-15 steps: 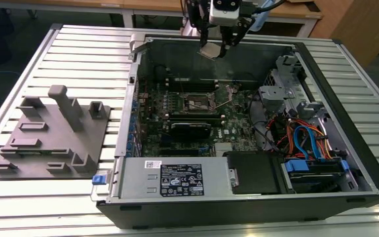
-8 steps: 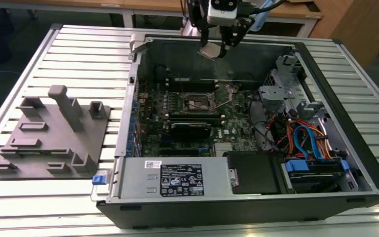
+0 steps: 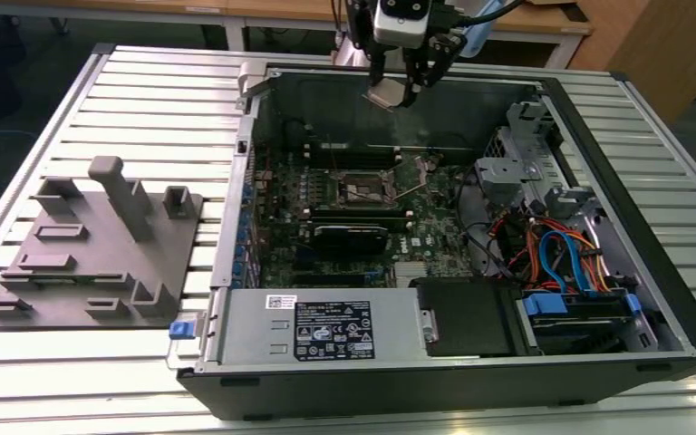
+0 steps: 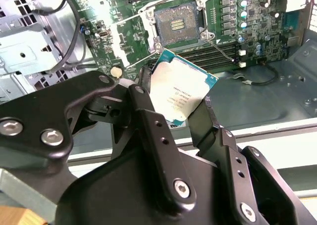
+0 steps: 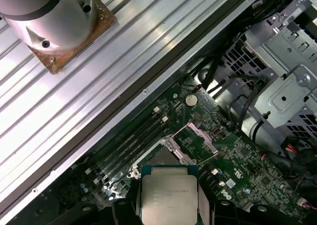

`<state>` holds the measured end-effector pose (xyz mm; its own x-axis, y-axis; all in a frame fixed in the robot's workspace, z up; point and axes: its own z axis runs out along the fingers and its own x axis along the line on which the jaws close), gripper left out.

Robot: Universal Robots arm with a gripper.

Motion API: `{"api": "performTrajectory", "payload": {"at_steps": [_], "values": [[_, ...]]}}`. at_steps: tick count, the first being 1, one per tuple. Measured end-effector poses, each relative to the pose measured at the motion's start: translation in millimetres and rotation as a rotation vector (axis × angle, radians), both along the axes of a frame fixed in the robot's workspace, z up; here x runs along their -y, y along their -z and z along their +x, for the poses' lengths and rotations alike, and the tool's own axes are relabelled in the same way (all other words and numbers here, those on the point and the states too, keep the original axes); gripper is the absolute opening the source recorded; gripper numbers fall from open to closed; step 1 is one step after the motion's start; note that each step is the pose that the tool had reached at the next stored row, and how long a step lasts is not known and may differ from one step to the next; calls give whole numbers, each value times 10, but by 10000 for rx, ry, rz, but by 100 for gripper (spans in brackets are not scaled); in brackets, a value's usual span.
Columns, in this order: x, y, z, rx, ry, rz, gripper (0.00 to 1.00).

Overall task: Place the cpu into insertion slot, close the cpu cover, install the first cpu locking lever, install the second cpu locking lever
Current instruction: 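Place the cpu into insertion slot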

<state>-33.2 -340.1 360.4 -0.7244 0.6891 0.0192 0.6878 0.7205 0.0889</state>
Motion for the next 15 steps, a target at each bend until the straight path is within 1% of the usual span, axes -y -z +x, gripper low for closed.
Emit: {"api": "performTrajectory", "payload": {"at_steps": [12, 15], "values": [[0, 0, 0, 1, 23, 0, 54], [0, 2, 0, 1, 293, 1, 54]]}}
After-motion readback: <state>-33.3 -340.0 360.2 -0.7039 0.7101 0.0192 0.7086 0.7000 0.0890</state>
